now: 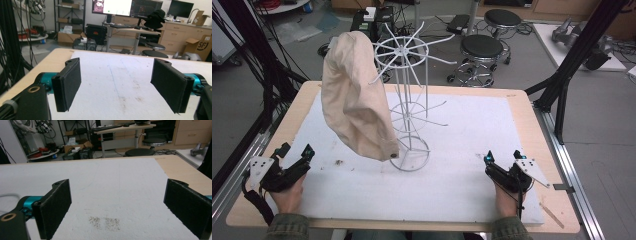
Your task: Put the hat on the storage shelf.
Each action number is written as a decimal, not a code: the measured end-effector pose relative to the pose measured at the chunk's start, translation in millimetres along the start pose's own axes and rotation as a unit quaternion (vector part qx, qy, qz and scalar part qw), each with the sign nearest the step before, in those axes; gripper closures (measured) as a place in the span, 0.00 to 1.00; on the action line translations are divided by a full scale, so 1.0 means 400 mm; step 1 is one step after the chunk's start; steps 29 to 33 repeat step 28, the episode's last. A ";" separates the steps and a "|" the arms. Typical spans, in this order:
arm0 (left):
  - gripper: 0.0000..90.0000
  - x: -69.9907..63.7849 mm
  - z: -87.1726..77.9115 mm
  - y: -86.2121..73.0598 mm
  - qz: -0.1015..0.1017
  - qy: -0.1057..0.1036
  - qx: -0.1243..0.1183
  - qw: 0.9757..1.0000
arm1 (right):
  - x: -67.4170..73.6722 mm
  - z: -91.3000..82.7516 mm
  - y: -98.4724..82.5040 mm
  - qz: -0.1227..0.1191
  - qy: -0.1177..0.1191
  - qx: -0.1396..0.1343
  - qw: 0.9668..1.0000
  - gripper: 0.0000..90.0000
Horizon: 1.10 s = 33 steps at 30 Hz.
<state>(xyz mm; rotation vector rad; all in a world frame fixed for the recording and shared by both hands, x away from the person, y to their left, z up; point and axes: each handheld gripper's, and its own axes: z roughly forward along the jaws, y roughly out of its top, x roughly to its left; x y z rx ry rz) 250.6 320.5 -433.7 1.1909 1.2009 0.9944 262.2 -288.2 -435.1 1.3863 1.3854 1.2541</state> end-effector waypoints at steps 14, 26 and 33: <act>0.27 -0.006 0.010 -0.008 0.000 -0.014 0.013 1.000 | -0.002 0.000 0.000 0.007 0.001 0.005 1.000 0.07; 0.27 -0.008 0.013 -0.013 -0.003 -0.018 0.018 1.000 | -0.007 0.001 -0.002 0.016 0.002 0.009 1.000 0.07; 0.27 -0.009 0.014 -0.013 -0.001 -0.019 0.018 1.000 | -0.007 0.001 -0.002 0.014 0.003 0.009 1.000 0.07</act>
